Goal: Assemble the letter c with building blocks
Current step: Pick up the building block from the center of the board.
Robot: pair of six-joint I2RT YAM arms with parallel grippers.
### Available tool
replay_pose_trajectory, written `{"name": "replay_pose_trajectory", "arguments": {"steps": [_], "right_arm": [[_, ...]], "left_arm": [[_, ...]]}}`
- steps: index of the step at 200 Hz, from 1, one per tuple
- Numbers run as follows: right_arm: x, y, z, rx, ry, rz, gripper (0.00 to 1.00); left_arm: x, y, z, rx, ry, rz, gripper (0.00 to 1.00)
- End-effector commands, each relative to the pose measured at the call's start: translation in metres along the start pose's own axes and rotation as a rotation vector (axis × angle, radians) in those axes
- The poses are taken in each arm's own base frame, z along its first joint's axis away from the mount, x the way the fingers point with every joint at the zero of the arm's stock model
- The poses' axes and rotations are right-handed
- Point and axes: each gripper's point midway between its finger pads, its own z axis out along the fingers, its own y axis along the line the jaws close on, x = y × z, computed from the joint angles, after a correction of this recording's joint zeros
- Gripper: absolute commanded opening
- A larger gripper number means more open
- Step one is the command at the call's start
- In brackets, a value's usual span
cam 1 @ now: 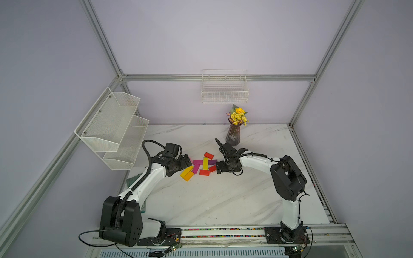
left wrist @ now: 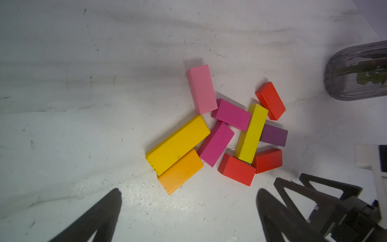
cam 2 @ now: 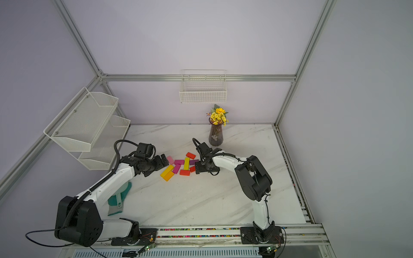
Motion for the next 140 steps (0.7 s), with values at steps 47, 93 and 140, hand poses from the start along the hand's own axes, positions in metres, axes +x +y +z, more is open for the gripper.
{"name": "replay_pose_trajectory", "arguments": {"steps": [47,93,140], "right_arm": [[0.008,0.032,-0.001,-0.021,0.019,-0.092,0.97],[0.012,0.047,0.007,0.024,0.023,-0.152,0.97],[0.004,0.043,0.017,0.093,0.01,-0.16,0.97]], "left_arm": [[-0.024,-0.009,0.01,-0.016,0.0,-0.03,1.0],[-0.025,-0.01,0.015,0.001,0.003,-0.039,1.0],[-0.026,-0.003,0.016,0.009,0.008,-0.05,1.0]]}}
